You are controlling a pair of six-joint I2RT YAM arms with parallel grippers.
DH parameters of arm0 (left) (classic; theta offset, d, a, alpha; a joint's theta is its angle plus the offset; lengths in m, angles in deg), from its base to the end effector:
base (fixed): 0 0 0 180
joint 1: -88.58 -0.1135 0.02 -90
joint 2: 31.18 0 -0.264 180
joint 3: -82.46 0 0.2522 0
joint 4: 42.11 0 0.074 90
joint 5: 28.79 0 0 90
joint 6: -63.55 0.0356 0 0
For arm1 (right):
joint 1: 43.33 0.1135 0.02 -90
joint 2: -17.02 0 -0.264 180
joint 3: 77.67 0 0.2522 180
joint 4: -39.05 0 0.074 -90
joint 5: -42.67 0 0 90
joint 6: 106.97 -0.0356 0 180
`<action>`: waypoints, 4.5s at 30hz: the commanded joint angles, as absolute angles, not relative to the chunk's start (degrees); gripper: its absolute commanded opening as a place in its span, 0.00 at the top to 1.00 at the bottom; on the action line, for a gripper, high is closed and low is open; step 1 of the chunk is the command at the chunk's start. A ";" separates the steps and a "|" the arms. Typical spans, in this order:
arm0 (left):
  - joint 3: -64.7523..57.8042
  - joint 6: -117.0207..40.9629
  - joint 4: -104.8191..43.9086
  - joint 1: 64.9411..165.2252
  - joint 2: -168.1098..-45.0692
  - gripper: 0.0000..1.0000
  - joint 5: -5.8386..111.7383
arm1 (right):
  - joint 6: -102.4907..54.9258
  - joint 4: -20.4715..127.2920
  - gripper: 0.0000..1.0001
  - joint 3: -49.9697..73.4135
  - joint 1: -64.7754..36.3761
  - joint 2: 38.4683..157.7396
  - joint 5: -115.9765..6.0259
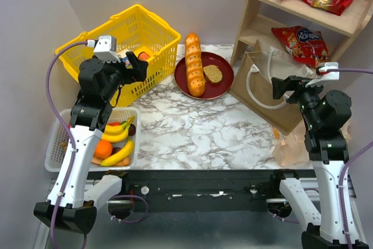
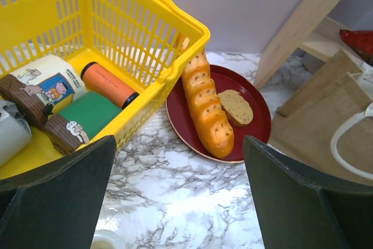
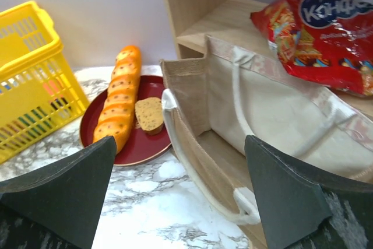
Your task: Place the mixed food into the grocery bags and tie them
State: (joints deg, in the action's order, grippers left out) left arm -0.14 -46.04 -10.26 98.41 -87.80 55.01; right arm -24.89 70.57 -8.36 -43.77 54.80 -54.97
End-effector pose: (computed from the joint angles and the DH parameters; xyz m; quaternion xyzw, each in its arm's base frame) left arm 0.2065 -0.0397 0.4332 -0.0270 0.7417 -0.2087 0.6369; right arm 0.1356 0.0037 0.4071 0.0044 0.7070 0.0930 0.7010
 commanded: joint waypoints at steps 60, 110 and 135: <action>14.73 -42.71 -20.44 100.45 -87.17 0.01 41.79 | -10.73 101.78 0.99 15.37 -22.16 84.27 -46.18; -12.78 -47.28 -5.59 123.65 -122.33 1.00 28.96 | -20.39 75.65 0.27 -1.00 1.67 76.17 -53.85; 1.80 -44.21 3.64 103.27 -92.71 1.00 26.22 | -37.09 84.03 0.08 12.76 -19.05 81.97 -51.98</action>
